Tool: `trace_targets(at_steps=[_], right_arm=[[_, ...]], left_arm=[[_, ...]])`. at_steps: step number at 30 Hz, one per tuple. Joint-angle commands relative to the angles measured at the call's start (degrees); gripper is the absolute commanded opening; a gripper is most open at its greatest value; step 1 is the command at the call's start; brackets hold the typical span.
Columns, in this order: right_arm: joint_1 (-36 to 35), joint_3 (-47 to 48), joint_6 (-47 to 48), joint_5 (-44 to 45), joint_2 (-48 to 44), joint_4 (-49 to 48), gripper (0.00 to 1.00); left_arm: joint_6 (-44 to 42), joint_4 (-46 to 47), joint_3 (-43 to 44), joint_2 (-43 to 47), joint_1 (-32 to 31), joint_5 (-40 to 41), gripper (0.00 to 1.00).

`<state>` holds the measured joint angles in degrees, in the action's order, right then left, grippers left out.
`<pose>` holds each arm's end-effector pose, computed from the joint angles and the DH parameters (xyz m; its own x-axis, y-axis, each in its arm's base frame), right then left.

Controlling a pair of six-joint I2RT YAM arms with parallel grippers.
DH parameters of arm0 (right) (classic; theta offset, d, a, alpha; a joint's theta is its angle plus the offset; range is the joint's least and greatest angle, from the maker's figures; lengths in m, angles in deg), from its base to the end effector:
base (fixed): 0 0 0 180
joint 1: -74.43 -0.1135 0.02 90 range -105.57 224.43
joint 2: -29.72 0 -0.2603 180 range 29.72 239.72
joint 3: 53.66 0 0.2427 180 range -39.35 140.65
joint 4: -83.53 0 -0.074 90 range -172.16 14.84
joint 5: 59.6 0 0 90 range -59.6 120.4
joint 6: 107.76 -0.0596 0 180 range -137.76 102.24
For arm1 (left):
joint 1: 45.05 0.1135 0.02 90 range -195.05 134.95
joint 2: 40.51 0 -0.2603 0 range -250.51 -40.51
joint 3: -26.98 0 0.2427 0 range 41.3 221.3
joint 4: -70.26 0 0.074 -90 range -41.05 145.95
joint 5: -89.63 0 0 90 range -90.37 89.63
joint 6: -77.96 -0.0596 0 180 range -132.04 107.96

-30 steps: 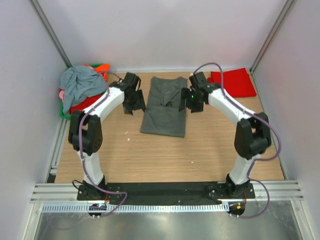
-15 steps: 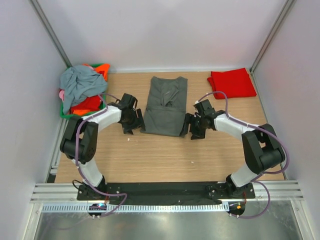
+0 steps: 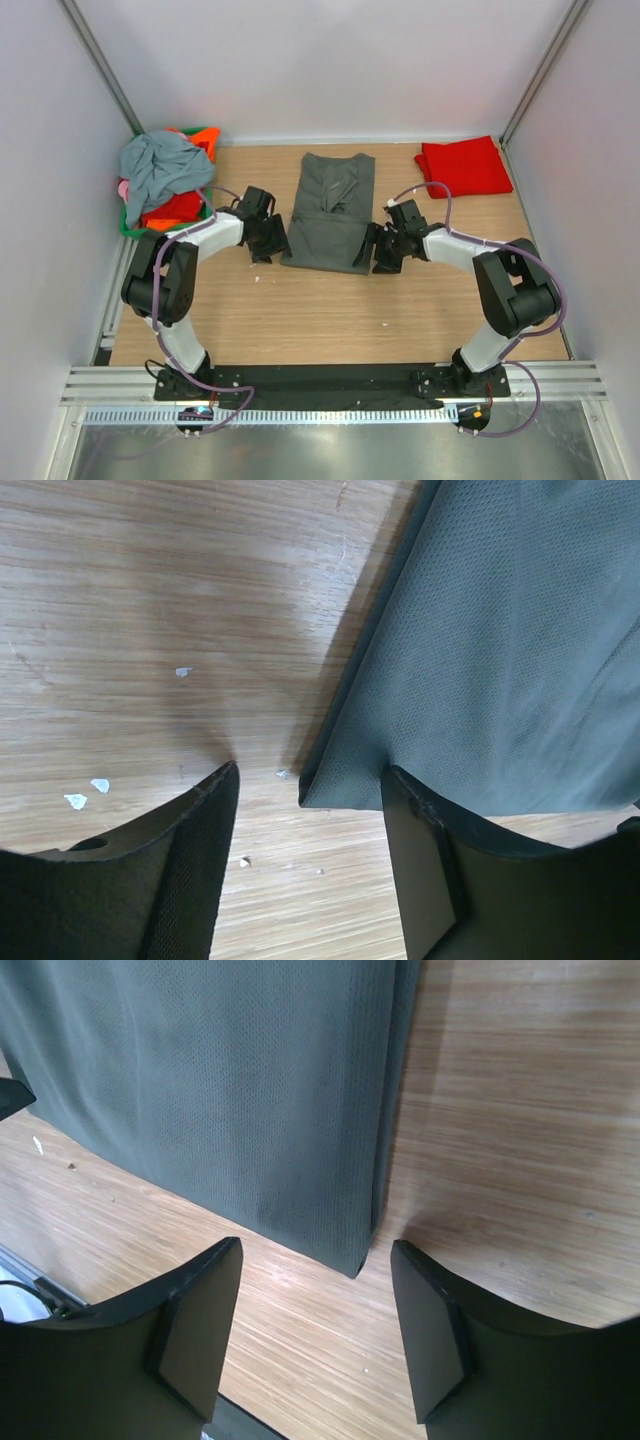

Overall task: Fold and stack the t-shirts
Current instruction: Fold the tshirt

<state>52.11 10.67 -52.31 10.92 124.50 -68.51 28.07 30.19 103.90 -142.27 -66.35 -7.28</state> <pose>0.2877 0.1396 0.1390 -0.9437 0.1905 -0.2703 0.0189 0.8471 0.5310 0.3233 -0.1337 0.1458 -0.9083 -0.3323 -0.2541 -0.2315 0.9052 -0.3565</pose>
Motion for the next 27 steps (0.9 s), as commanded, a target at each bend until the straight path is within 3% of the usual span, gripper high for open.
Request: trace_targets(at_steps=[1, 3, 5, 12, 15, 21, 27], right_arm=[[-0.17, -1.94, -0.52, 0.33, 1.81, -2.83, 0.66], [-0.17, -2.64, -0.87, -0.20, 1.81, -3.45, 0.60], [-0.17, -3.96, -1.23, -0.90, 1.90, -4.68, 0.53], [-0.17, -6.42, -1.49, -1.26, 3.04, -7.06, 0.29], [-0.17, -7.21, -1.67, -1.52, 2.95, -7.58, 0.22], [-0.09, -8.44, -0.96, -0.47, -0.64, -5.40, 0.12], [-0.26, -10.29, 0.00, 1.73, -7.32, 0.40, 0.02]], left_arm=[[0.66, 3.52, -2.57, 1.12, -0.41, -0.99, 0.56], [1.63, 5.54, -5.30, 1.91, -0.76, -1.52, 0.51], [2.76, 7.90, -7.75, 2.00, -1.20, -2.39, 0.40], [3.47, 9.85, -8.91, 0.24, -2.08, -2.49, 0.17], [3.82, 9.76, -9.26, 1.03, -2.60, -1.96, 0.00], [4.53, 7.66, -11.63, 6.82, -4.45, -0.03, 0.00], [8.13, 2.56, -16.81, 16.93, -10.76, 5.16, 0.00]])
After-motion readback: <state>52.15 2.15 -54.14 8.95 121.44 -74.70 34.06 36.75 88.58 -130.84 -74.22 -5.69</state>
